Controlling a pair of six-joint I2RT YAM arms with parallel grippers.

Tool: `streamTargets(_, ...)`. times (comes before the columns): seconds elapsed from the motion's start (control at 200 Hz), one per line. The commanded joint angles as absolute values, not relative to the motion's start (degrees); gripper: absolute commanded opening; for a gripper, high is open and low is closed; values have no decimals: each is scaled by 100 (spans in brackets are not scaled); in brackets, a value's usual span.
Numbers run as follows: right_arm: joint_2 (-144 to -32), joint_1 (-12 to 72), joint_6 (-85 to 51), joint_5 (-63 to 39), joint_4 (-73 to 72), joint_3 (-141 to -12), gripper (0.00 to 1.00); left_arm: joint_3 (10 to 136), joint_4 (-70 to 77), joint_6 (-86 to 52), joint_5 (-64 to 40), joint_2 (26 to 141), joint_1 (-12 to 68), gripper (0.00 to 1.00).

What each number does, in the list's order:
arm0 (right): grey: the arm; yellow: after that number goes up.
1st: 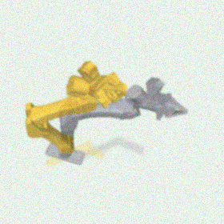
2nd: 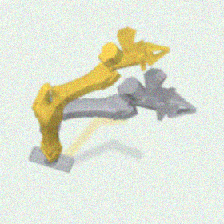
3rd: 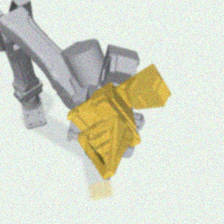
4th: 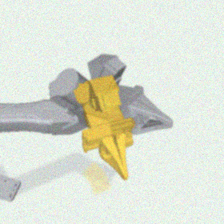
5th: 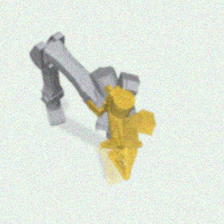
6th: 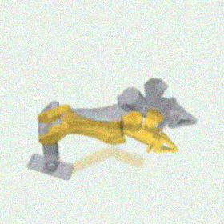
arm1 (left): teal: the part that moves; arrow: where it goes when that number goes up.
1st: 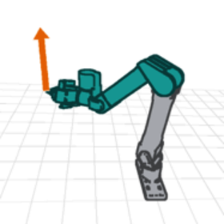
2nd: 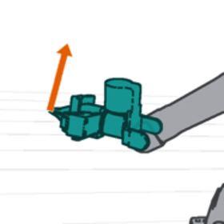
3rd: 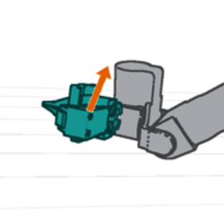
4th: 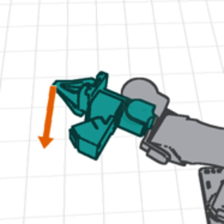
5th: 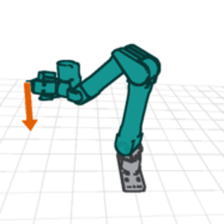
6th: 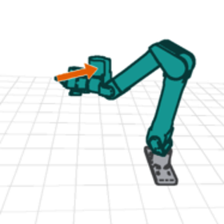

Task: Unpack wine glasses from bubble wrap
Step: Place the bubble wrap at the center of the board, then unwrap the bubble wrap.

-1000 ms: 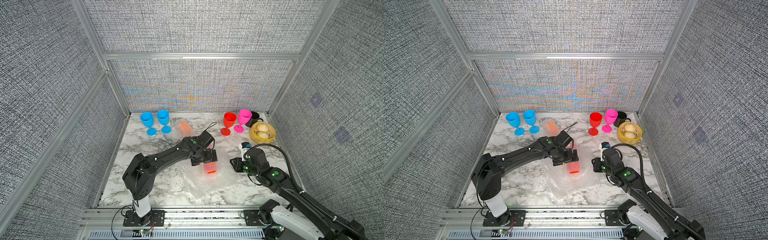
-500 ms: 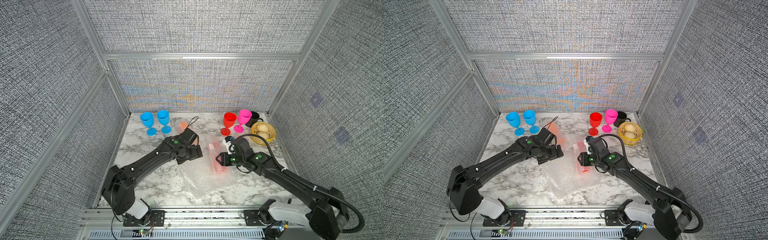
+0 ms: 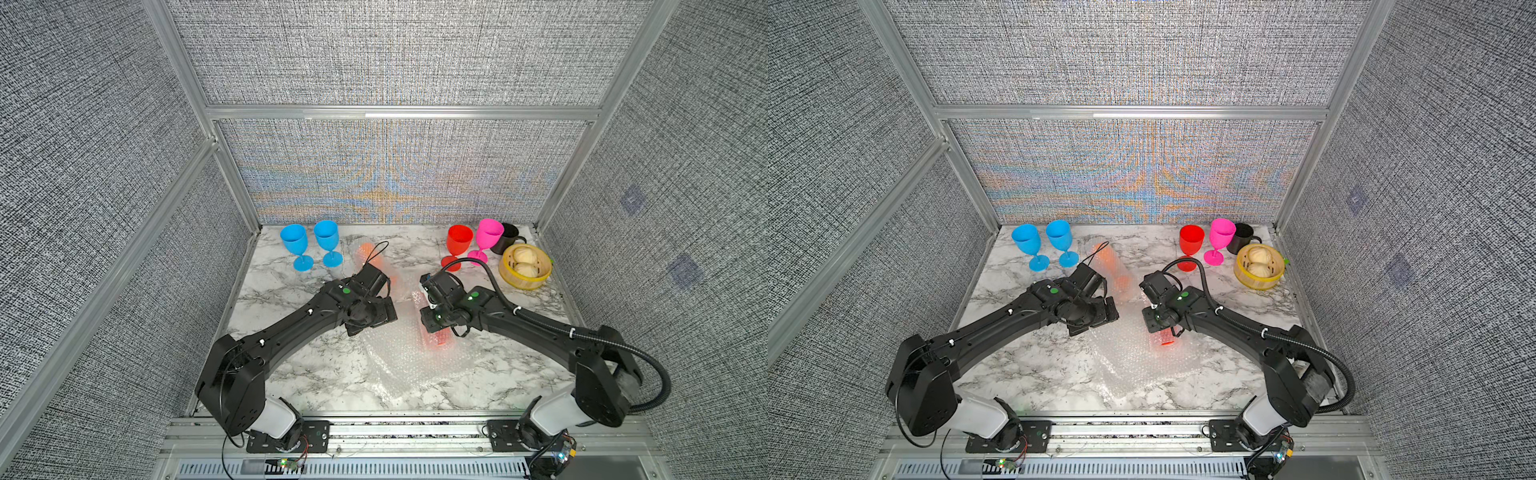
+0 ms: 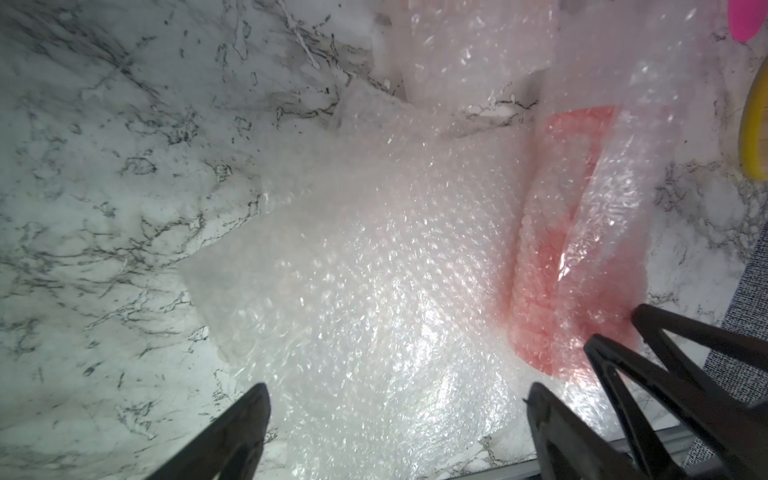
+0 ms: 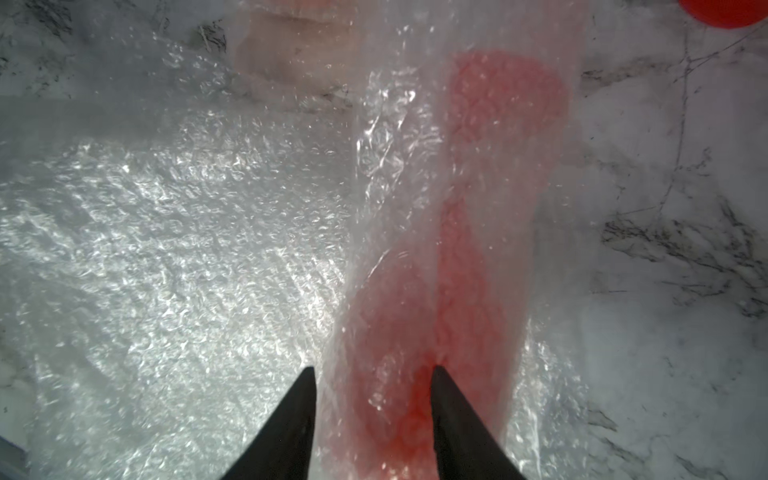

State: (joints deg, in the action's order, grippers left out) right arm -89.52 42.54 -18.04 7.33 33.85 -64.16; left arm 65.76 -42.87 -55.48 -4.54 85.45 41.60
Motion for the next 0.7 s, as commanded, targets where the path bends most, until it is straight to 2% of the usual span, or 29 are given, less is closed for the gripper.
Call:
streamTargets(0.0, -9134, 4274, -1694, 1024, 3839, -6425, 35, 6605, -4158, -5482, -467, 8574, 4131, 95)
streamTargets(0.21, -8907, 4274, -1712, 1012, 3860, -6398, 0, 6618, -4168, -5398, -488, 8597, 4052, 95)
streamTargets(0.365, -8607, 4250, -1915, 593, 3757, -6413, 0, 6618, -4107, -5320, -601, 8605, 4017, 95)
streamTargets(0.575, -8196, 3875, -2535, -639, 2922, -5885, 0, 6505, -3736, -5248, -1265, 8822, 4068, 95)
streamTargets(0.676, -7972, 3810, -2486, -575, 3064, -5912, 0, 6531, -3728, -5217, -1266, 8896, 4132, 94)
streamTargets(0.696, -7956, 3815, -2430, -502, 3168, -5968, 5, 6530, -3719, -5219, -1259, 8897, 4141, 94)
